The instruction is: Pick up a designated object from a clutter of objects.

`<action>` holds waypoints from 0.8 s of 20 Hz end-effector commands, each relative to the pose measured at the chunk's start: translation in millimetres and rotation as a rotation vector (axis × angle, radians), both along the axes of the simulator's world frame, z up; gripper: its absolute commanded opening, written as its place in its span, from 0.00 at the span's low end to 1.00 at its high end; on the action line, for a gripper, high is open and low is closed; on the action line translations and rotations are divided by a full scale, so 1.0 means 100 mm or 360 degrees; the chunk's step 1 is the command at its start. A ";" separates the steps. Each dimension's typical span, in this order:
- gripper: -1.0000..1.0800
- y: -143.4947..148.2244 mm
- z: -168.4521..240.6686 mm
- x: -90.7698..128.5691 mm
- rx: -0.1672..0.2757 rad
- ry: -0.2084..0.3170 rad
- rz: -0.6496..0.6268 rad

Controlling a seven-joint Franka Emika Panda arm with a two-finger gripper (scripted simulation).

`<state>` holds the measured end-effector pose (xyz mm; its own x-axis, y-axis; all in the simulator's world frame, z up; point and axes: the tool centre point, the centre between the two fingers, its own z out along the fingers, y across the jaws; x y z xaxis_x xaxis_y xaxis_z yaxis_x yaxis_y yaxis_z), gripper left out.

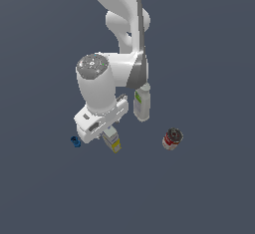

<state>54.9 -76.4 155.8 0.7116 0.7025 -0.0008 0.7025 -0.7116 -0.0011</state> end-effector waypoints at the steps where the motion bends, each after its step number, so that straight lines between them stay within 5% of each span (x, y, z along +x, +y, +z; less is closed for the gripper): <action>1: 0.96 0.00 -0.04 0.01 0.0000 -0.0002 0.0000; 2: 0.96 0.00 -0.04 0.01 0.0000 -0.0002 0.0001; 3: 0.00 0.00 -0.04 0.01 0.0000 -0.0002 0.0001; 16: 0.00 0.01 -0.01 0.01 -0.0001 -0.0003 0.0000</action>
<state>55.9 -76.4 153.4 0.7116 0.7026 -0.0005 0.7026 -0.7116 -0.0004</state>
